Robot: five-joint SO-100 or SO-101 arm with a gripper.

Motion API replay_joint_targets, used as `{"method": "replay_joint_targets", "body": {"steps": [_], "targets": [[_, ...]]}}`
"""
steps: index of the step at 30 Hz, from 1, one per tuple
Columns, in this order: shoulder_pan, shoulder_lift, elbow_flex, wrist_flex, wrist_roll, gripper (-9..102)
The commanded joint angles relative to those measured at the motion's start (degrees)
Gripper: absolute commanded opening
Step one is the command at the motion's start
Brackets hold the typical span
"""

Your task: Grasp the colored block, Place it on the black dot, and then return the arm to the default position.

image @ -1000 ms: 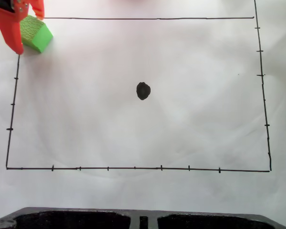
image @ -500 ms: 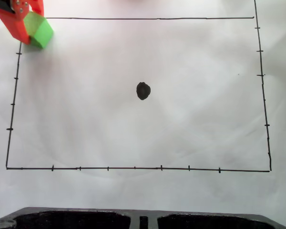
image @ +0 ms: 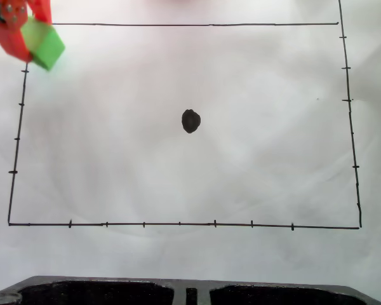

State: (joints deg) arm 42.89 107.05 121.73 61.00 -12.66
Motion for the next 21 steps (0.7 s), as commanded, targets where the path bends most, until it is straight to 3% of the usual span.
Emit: {"method": "replay_joint_targets", "body": {"steps": [1,21], "targets": [[-3.52,0.53,-3.60,1.32,0.70,15],[-38.85,2.02,-6.15,3.78,10.90,12]]}}
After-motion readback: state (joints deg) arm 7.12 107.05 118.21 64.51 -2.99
